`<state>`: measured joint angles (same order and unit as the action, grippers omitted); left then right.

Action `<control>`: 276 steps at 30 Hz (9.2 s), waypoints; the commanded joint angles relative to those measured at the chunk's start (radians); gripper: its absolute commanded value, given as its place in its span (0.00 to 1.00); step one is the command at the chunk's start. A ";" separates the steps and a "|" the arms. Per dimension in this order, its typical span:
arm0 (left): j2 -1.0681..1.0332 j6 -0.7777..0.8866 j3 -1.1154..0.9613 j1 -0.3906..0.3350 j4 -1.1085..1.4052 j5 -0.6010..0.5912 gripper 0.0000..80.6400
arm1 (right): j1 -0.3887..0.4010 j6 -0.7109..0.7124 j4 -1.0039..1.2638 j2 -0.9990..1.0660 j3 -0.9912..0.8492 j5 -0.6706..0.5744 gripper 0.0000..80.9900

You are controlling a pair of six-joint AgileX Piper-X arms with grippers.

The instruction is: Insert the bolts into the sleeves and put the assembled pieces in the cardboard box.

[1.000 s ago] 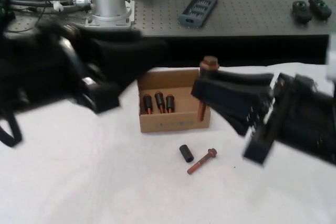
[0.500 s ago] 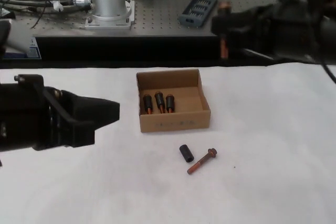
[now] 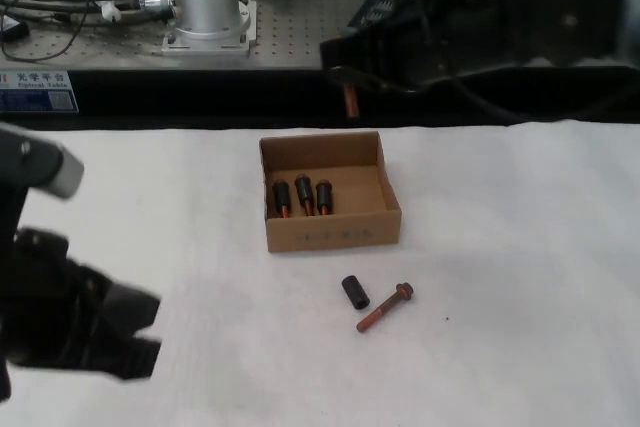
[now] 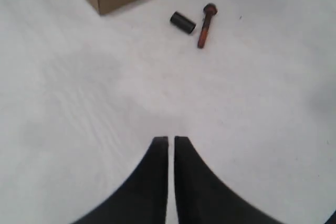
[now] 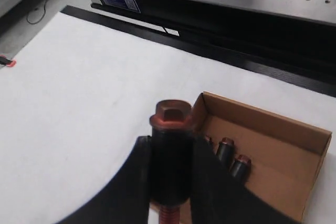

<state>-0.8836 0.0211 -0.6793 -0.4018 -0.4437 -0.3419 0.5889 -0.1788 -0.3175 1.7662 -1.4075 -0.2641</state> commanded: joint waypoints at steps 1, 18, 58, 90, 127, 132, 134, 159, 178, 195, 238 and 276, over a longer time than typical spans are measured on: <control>0.008 -0.086 -0.004 0.001 -0.173 0.070 0.04 | -0.007 0.008 -0.068 0.134 -0.157 0.028 0.04; 0.008 -0.089 -0.004 0.001 -0.265 0.069 0.04 | -0.042 -0.030 -0.202 0.465 -0.455 0.166 0.04; 0.008 -0.096 -0.004 0.001 -0.265 0.069 0.04 | -0.018 -0.053 -0.350 0.534 -0.459 0.067 0.21; 0.008 -0.096 -0.004 0.001 -0.210 0.015 0.04 | 0.027 0.132 -0.859 0.253 -0.459 0.182 0.37; 0.008 -0.096 -0.004 0.001 -0.229 0.015 0.04 | 0.144 0.136 -0.619 0.362 -0.167 0.292 0.36; 0.008 -0.096 -0.004 0.001 -0.239 0.015 0.04 | 0.144 0.136 -0.621 0.362 -0.166 0.292 0.15; 0.008 -0.096 -0.004 0.001 -0.239 0.015 0.04 | 0.147 0.136 -0.621 0.360 -0.166 0.272 0.01; -0.291 -0.138 -0.169 -0.050 -0.086 -0.149 0.04 | 0.147 0.179 -0.702 -0.170 -0.060 0.276 0.03; -0.777 -0.231 -0.534 -0.233 -0.110 -0.058 0.04 | 0.099 0.032 -0.535 -1.083 0.666 0.405 0.04; -1.138 -0.279 -0.881 -0.320 -0.264 0.175 0.09 | 0.099 -0.083 -0.698 -1.449 0.762 0.412 0.04; -1.201 -0.198 -0.927 -0.320 -0.199 0.139 0.01 | 0.099 -0.075 -0.703 -1.449 0.762 0.404 0.04; -0.265 0.494 0.113 -0.187 1.238 -0.458 0.01 | 0.101 -0.042 0.578 -1.167 1.273 -0.286 0.04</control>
<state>-1.1627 0.4420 -0.6027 -0.5879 0.6512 -0.7856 0.6936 -0.1714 0.0506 0.4714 -0.1336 -0.4810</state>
